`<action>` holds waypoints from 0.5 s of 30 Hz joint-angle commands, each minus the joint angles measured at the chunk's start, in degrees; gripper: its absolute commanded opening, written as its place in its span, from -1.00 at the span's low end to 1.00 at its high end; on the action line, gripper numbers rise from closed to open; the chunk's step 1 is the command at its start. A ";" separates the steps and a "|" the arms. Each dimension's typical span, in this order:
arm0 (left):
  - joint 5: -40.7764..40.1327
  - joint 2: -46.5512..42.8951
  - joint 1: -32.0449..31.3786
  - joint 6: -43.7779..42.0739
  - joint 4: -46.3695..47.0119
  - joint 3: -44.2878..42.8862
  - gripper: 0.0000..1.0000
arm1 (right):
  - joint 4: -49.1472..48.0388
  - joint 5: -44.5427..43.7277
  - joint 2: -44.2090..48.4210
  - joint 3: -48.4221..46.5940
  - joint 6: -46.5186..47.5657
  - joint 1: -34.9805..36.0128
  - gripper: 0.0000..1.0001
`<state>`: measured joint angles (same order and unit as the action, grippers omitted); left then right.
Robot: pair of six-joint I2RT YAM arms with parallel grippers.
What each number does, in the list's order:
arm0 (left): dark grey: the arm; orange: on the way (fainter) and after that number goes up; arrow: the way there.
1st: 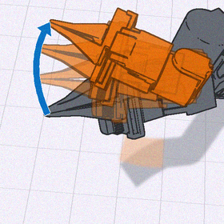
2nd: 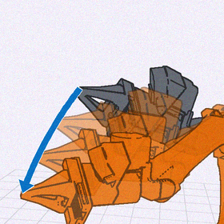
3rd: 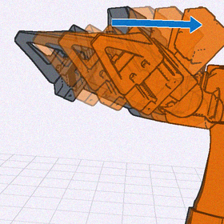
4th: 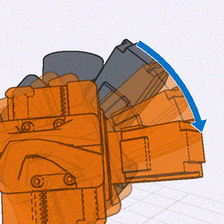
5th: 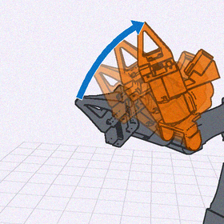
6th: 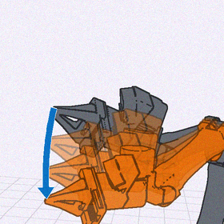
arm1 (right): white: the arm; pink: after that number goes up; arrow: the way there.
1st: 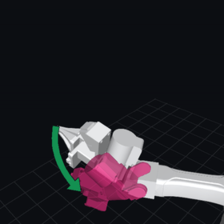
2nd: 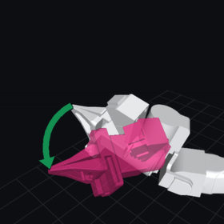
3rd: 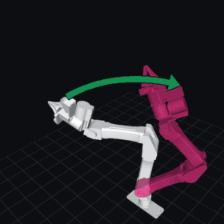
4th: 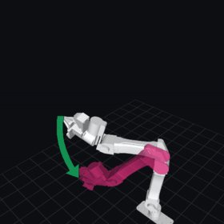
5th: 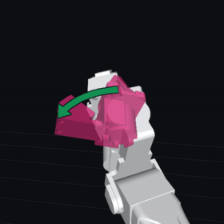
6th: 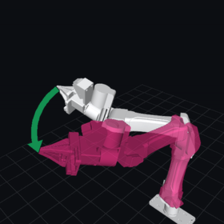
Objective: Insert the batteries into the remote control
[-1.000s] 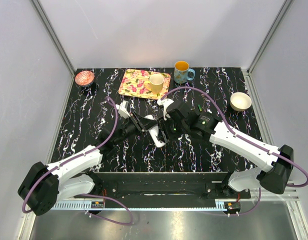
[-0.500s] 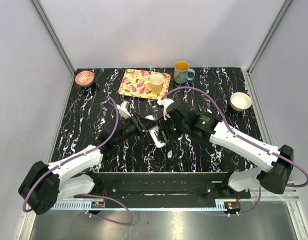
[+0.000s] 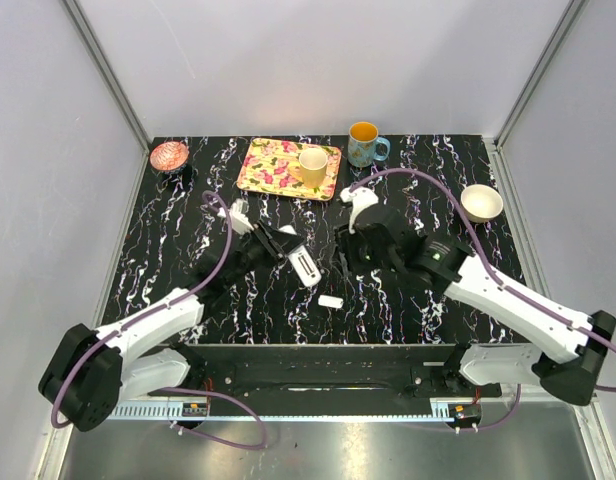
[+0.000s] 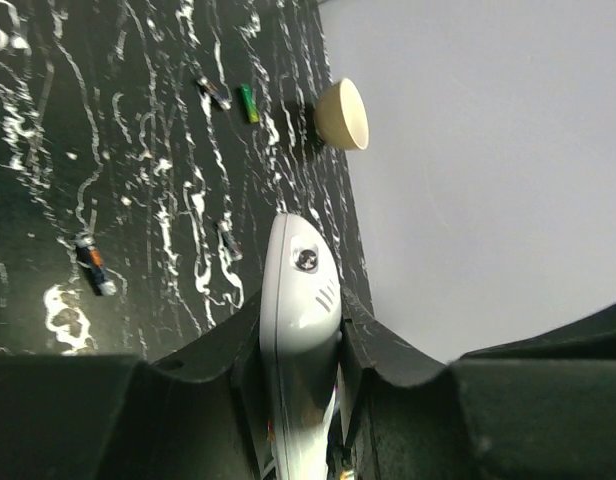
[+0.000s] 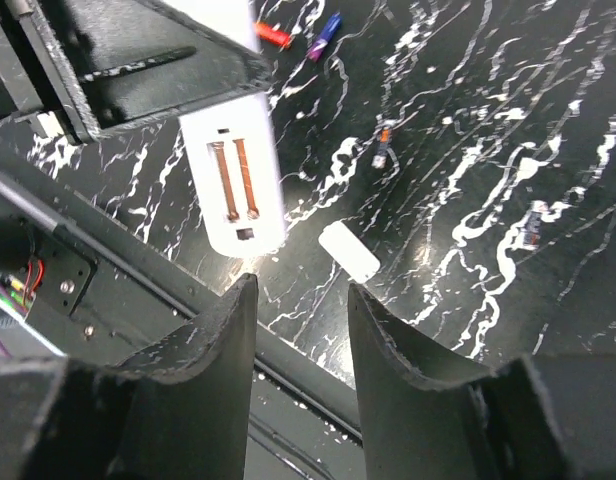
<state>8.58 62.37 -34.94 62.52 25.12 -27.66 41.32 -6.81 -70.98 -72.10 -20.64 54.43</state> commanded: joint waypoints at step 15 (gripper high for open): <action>-7.35 -11.57 2.86 -0.47 -0.87 4.98 -1.00 | -5.90 -9.19 5.33 6.27 -5.64 -1.52 -1.00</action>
<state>1.87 52.42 -32.69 61.30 22.20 -23.49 37.32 -15.86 -65.49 -64.12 -25.58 53.36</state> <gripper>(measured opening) 0.310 0.092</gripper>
